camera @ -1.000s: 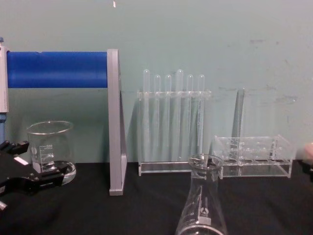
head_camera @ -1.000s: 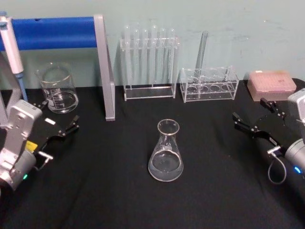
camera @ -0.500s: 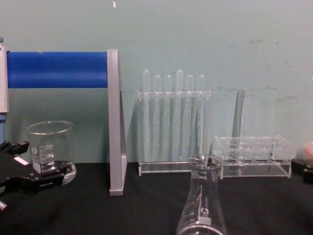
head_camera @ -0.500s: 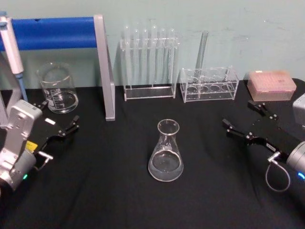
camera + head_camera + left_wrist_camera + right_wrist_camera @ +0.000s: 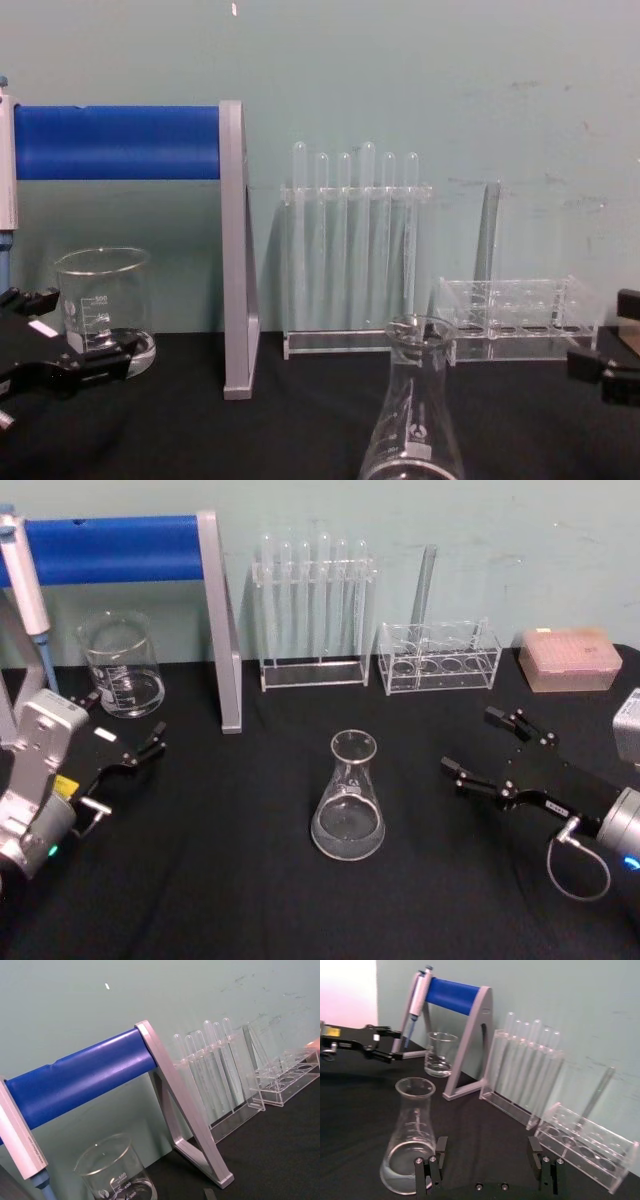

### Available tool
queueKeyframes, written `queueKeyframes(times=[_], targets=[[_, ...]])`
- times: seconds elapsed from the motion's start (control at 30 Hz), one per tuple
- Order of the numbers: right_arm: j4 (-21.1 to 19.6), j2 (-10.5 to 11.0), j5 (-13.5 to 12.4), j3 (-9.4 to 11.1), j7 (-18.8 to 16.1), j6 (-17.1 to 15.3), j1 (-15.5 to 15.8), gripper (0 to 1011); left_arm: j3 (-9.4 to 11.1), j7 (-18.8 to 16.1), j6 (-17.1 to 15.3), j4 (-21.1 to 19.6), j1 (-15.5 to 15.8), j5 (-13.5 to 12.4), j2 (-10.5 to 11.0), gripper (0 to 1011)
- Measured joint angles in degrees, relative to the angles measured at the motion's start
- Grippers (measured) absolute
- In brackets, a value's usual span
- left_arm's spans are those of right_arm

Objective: Grasp the erlenmeyer flask with one hand, shake it three times, then place it back.

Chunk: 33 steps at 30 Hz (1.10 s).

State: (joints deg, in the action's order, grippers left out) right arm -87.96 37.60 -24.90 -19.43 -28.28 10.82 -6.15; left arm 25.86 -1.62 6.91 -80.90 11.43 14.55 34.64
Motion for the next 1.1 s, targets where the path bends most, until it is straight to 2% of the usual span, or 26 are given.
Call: queueKeyframes(times=[0.53, 0.73, 1.1], targets=[[1.5, -2.3, -0.1, -1.5, -7.2, -0.6, -2.2, 1000, 0.0, 0.0, 0.0, 0.0, 0.0, 0.0, 0.0, 1001], [2.8, -3.4, -0.6, -3.1, -9.8, -1.8, -3.9, 1000, 0.0, 0.0, 0.0, 0.0, 0.0, 0.0, 0.0, 1001], [5.0, -5.2, -1.3, -5.9, -11.9, -3.4, -6.9, 1000, 0.0, 0.0, 0.0, 0.0, 0.0, 0.0, 0.0, 1001]])
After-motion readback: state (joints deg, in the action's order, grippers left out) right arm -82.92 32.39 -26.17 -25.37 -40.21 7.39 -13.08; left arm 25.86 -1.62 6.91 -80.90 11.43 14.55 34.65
